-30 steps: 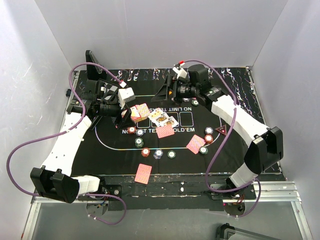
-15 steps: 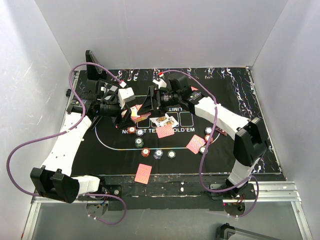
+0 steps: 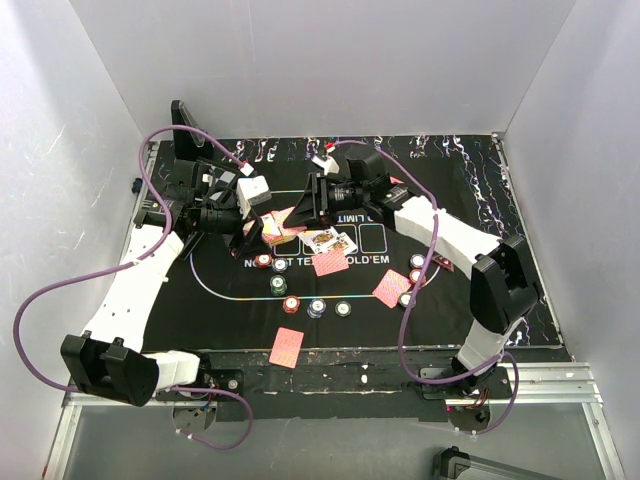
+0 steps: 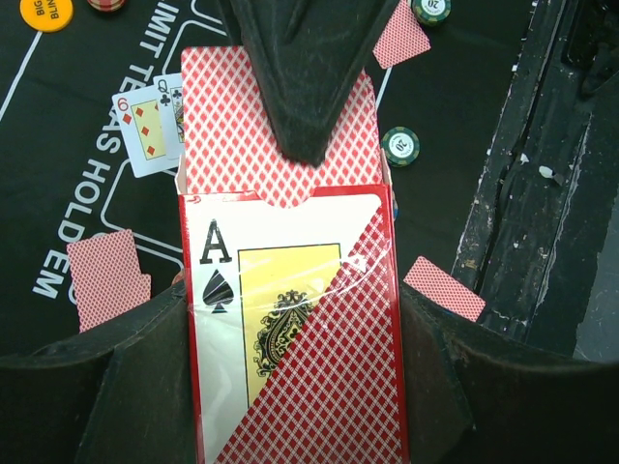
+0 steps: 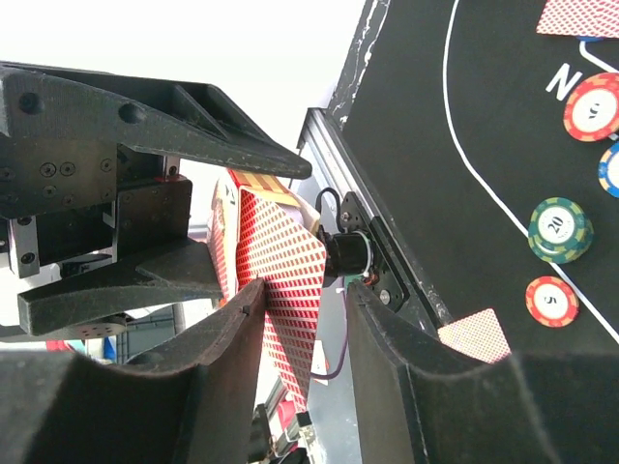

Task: Distribute texas hold em gaming equipment

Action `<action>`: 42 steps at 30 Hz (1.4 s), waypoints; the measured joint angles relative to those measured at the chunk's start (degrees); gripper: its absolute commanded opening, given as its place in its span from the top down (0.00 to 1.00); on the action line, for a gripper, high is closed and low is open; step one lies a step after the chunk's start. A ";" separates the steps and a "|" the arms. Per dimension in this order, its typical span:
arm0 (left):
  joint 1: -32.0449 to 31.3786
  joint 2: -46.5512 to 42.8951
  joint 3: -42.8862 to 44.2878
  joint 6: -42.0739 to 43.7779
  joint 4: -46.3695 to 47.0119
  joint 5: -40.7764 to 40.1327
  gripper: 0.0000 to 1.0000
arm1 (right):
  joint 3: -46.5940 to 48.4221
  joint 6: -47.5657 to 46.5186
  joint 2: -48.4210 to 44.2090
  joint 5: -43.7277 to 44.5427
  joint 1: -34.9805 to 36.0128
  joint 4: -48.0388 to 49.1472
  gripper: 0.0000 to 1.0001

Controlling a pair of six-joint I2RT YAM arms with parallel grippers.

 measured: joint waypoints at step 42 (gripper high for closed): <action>0.00 -0.11 0.00 -0.57 0.42 0.72 1.00 | -12.81 -11.72 6.49 11.91 -12.02 -5.09 0.73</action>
